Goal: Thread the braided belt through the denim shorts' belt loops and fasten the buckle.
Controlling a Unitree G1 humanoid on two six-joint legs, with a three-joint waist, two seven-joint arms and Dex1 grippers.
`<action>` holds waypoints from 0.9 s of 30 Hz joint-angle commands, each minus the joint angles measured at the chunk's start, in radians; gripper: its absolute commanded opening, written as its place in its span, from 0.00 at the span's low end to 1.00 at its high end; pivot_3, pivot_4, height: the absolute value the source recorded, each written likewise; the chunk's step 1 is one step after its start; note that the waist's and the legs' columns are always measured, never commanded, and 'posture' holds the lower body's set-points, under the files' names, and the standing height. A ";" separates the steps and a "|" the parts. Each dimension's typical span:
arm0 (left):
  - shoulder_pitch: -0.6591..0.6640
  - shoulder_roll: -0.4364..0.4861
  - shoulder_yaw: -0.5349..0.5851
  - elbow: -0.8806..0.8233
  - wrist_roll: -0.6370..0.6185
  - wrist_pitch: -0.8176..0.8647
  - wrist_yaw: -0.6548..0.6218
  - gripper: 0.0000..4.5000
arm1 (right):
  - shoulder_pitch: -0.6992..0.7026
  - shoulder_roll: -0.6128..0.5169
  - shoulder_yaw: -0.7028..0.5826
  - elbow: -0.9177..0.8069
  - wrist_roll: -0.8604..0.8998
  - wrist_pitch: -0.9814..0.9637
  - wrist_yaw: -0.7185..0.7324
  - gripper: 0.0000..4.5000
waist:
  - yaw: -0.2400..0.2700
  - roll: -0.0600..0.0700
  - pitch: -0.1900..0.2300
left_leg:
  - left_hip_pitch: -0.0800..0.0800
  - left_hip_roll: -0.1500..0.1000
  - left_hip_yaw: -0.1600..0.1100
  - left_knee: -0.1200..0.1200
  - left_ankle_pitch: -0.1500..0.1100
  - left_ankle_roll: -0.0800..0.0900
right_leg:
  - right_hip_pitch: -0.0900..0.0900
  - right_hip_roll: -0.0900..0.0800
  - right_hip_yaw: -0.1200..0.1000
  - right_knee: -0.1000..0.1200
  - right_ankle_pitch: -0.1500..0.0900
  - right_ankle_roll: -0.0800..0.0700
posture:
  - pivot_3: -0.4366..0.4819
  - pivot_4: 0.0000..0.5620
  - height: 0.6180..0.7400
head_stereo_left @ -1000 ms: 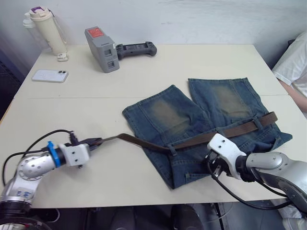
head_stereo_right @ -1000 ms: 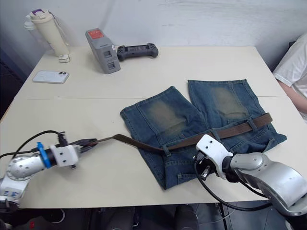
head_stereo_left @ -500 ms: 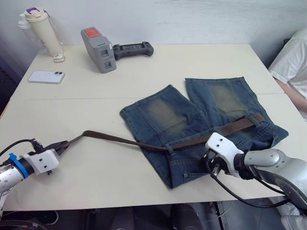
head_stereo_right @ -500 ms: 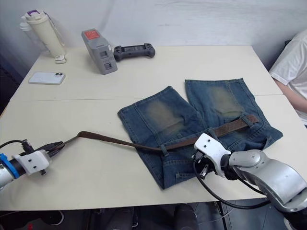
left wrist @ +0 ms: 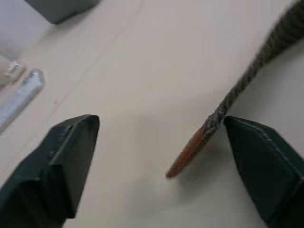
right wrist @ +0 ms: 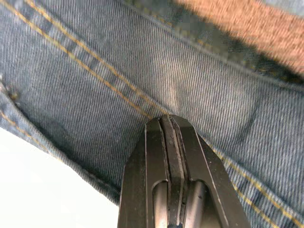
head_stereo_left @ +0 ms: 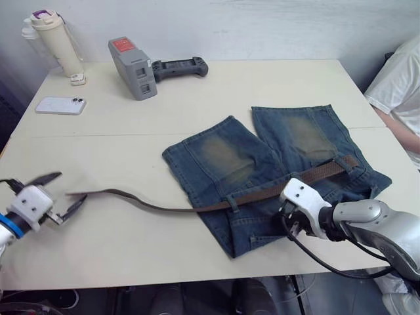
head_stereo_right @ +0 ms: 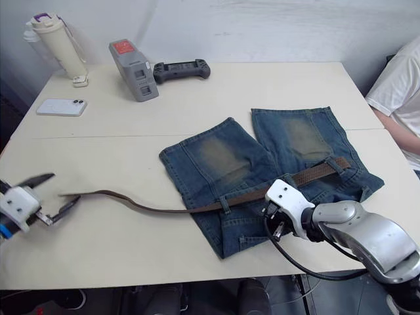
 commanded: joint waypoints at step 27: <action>-0.935 -0.387 -0.732 -0.489 -0.093 0.950 -0.731 1.00 | 0.151 -0.197 -0.498 -0.215 0.270 0.155 0.152 0.99 | 0.054 0.002 0.003 | -0.001 -0.001 0.006 0.002 0.000 -0.002 | -0.001 0.001 0.002 -0.002 0.000 0.000 | 0.48 0.27 1.00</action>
